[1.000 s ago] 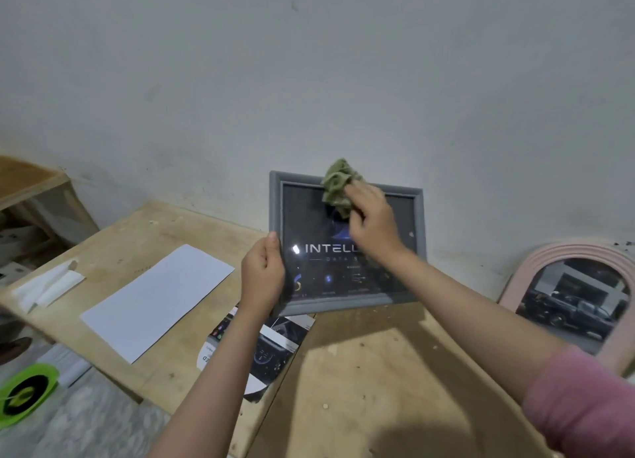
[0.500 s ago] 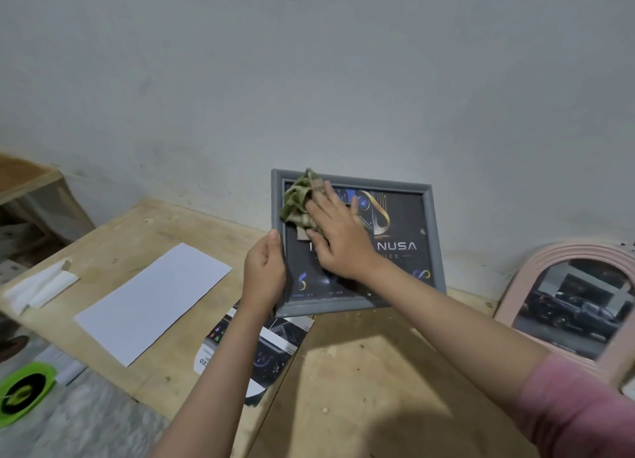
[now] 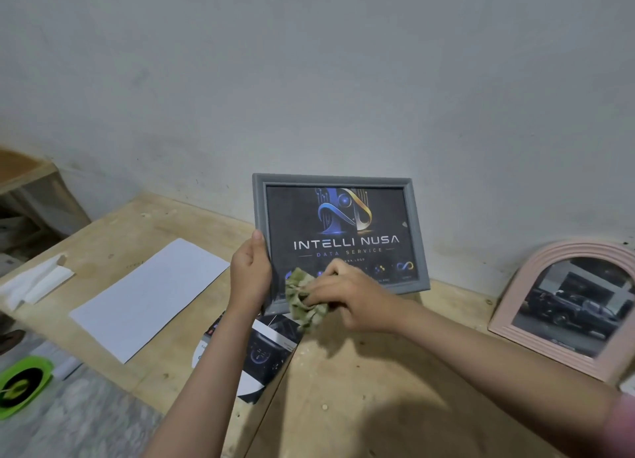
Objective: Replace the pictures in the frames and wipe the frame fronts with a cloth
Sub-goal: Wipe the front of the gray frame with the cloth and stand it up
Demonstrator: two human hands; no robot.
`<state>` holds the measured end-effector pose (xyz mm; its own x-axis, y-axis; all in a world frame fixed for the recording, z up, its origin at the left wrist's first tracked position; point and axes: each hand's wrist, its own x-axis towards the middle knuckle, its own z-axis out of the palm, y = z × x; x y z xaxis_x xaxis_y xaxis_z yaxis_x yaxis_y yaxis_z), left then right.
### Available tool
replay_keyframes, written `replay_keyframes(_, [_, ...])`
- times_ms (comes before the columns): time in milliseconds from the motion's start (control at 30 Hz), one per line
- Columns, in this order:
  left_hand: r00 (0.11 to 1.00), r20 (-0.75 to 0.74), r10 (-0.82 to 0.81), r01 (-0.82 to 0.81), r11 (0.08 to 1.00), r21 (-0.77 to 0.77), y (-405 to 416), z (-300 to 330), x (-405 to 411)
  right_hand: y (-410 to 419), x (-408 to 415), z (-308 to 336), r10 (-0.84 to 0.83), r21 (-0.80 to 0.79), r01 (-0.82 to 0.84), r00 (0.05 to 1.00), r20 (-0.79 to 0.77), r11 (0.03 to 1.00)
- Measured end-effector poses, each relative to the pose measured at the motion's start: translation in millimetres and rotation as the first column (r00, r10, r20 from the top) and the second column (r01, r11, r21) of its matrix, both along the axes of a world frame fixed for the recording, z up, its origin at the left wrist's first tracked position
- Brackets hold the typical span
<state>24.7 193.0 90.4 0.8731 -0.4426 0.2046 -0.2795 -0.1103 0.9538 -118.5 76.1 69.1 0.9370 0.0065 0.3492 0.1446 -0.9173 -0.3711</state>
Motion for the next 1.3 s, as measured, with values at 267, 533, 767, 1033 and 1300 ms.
replay_keyframes(267, [0.979,0.136,-0.15,0.143,0.988,0.056,-9,11,-12,-39,53,58,-0.442,0.176,0.406,0.81,0.385,0.897])
replay_keyframes(533, [0.997,0.078,0.003,-0.004,1.0,0.019,0,6,1,11,26,-18,-0.245,-0.036,0.258,0.945,0.216,0.965])
replay_keyframes(767, [0.997,0.065,0.042,-0.045,0.998,0.051,26,10,1,-54,-54,-70,-0.706,0.136,0.694,0.683,0.186,0.707])
replay_keyframes(1033, [0.987,0.161,-0.02,0.007,0.997,0.08,14,0,-30,36,-5,-42,-0.495,0.068,0.52,0.755,0.429,0.852])
replay_keyframes(1300, [0.985,0.164,0.043,-0.064,0.99,0.127,38,3,-25,-35,-57,-98,-0.794,0.241,0.762,0.603,0.076,0.601])
